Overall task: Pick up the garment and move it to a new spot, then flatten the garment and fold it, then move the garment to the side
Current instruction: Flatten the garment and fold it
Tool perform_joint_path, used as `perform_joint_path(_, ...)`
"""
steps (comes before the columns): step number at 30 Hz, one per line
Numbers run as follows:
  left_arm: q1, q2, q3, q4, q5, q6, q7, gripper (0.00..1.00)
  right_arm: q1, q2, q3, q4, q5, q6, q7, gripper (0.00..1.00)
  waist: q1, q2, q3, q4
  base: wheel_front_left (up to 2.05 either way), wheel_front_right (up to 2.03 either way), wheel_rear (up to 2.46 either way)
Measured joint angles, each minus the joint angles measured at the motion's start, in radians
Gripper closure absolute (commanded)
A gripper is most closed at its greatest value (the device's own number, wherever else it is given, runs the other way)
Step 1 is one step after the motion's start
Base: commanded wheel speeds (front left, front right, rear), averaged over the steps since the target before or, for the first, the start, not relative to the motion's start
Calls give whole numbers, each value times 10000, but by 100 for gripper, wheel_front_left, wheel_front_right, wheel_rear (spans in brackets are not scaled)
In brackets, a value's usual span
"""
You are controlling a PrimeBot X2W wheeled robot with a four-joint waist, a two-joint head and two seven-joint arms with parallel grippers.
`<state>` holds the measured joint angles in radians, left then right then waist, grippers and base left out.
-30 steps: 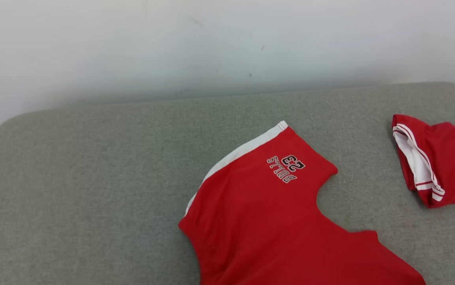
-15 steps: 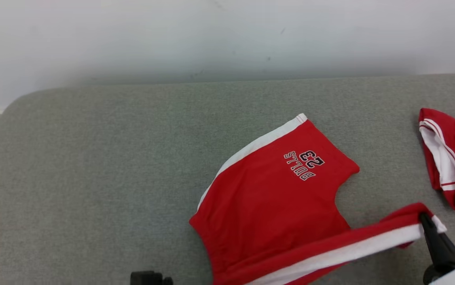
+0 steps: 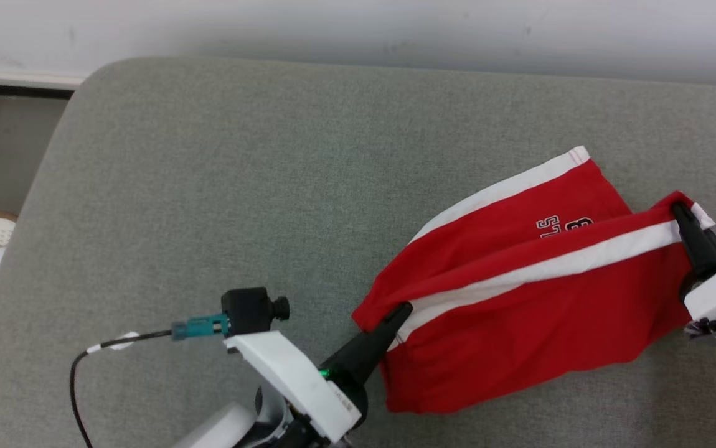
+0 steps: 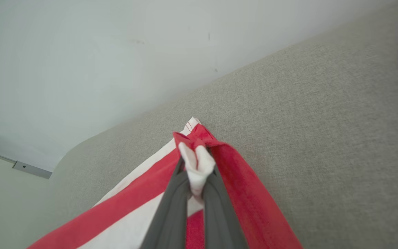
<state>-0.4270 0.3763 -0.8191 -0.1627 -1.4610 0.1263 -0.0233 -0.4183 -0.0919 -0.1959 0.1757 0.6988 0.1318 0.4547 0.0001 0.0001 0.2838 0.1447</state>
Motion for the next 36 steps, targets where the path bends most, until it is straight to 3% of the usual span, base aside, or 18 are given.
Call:
perform_joint_path(6,-554,-384,96,928,-50,157,182,100,-1164,-50,209,959,-771,0,284,100,1,0,540,277,0,0,0)
perform_joint_path(19,-887,-976,176,1981,-71,19,-38,100,-2383,-405,610,2036,-1465,0,443,98,0,-1,803,668,0,0,0)
perform_joint_path(20,-910,-1032,167,2056,-69,17,-40,96,-2440,-414,639,2121,-1528,0,439,85,1,-1,809,693,0,0,0)
perform_joint_path(21,-923,-1093,174,2138,-71,19,-48,77,-2489,-418,654,2197,-1547,0,378,78,0,0,816,717,0,0,0)
perform_joint_path(22,-941,-1126,171,2196,-67,17,-71,51,-2551,-420,673,2257,-1582,0,360,70,0,0,832,733,0,0,0)
perform_joint_path(23,-1012,-1147,150,2324,40,-10,-144,14,-2649,-418,692,2366,-1649,0,257,58,0,0,871,761,0,0,0)
perform_joint_path(24,-1012,-1147,150,2324,40,-10,-144,0,-2649,-418,692,2366,-1649,0,257,11,0,0,871,761,0,0,0)
perform_joint_path(25,-1025,-1166,169,2391,75,-23,-217,0,-2681,-414,711,2422,-1687,0,174,0,0,0,889,771,0,0,0)
perform_joint_path(31,-1165,-1231,159,2656,282,-12,-426,0,-2804,-424,740,2623,-1820,0,-545,0,0,0,981,763,0,0,0)
perform_joint_path(36,-1175,-1112,267,2771,832,255,-1101,0,-2814,-481,872,2648,-1615,0,-1162,0,0,0,961,662,0,0,0)
